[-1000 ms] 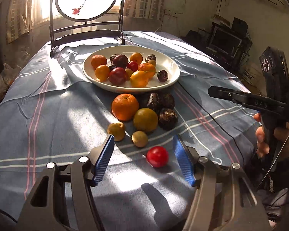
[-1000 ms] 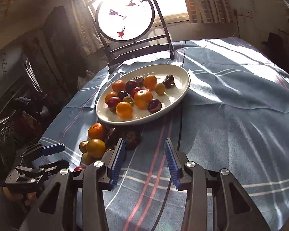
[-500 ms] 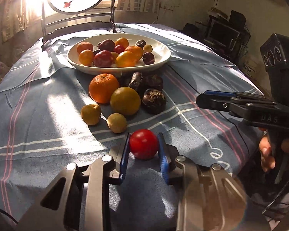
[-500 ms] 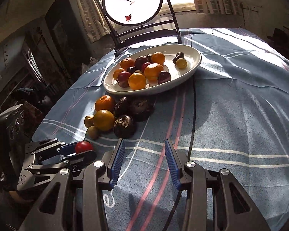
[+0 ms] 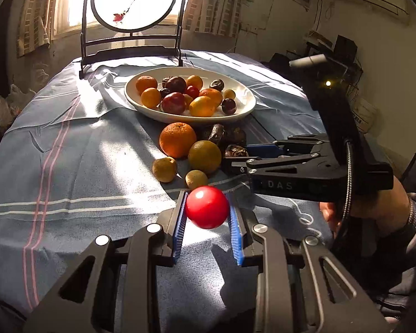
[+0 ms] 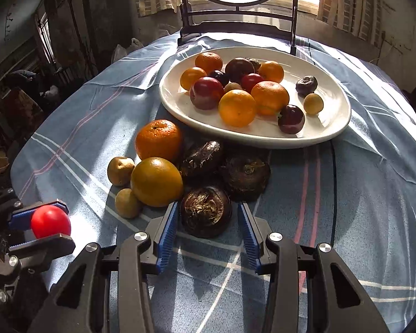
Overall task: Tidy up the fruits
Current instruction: 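Place the tomato and passion fruit on the plate, opening both grippers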
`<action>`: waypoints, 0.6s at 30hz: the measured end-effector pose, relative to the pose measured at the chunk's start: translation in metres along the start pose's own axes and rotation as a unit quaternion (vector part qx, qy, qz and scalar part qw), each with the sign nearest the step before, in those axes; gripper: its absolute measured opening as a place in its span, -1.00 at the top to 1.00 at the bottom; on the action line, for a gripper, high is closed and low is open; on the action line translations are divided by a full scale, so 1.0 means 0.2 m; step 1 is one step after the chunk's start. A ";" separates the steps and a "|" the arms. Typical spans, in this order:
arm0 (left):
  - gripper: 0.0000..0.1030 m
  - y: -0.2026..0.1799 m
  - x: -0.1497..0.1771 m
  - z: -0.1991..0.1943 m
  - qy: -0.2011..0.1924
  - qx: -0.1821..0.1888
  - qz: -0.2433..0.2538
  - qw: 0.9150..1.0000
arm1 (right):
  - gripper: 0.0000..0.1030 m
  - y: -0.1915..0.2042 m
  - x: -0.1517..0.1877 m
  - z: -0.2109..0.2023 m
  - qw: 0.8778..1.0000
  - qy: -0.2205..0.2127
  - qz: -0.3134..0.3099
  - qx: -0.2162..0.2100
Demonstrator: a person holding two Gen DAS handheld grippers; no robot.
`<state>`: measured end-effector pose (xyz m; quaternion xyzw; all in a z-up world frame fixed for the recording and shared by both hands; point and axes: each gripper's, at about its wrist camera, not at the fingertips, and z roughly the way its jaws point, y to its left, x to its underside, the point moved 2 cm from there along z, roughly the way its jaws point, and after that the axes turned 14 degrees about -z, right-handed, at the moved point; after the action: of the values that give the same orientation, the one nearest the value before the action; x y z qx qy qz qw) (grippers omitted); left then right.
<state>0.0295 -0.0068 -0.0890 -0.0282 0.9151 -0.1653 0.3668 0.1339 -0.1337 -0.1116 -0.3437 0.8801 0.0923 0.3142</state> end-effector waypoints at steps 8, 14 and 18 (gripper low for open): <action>0.48 0.02 -0.03 -0.03 -0.009 0.008 -0.006 1.000 | 0.28 -0.11 0.12 -0.23 0.996 -0.076 0.049 -0.012; 0.48 -0.02 -0.22 0.01 -0.026 0.009 0.006 1.000 | 0.27 -0.42 0.13 -0.41 0.985 -0.127 0.115 0.015; 0.47 -0.05 -0.44 0.11 -0.040 0.013 0.001 0.999 | 0.27 -0.55 0.00 -0.40 0.982 -0.145 0.124 0.016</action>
<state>0.1083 -0.0081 -0.0419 -0.0291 0.8976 -0.1761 0.4031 0.1683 -0.2451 -0.0428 -0.2103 0.8624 0.1652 0.4298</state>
